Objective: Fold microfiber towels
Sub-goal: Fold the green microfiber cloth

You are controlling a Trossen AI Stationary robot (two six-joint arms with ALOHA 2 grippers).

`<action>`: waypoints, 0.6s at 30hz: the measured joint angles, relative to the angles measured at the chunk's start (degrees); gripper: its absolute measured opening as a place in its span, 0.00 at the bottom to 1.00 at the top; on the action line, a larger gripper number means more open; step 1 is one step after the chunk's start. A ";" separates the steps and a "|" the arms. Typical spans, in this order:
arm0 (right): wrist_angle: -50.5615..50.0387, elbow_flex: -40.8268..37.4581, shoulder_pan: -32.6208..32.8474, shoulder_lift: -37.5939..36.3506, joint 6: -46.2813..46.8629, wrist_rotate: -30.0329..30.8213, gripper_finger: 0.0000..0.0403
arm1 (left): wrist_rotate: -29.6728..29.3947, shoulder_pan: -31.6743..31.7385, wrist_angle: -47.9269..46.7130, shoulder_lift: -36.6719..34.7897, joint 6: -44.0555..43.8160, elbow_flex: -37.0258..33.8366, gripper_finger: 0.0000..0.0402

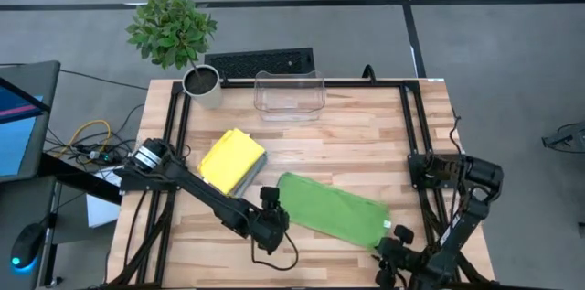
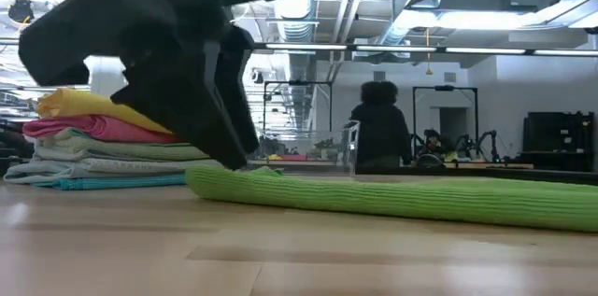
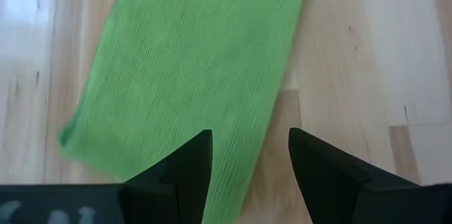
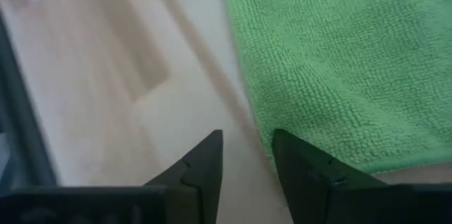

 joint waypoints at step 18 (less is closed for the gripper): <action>-11.29 3.04 3.80 -1.60 5.08 5.36 0.30 | -5.93 -0.98 3.48 -2.23 -0.84 1.16 0.40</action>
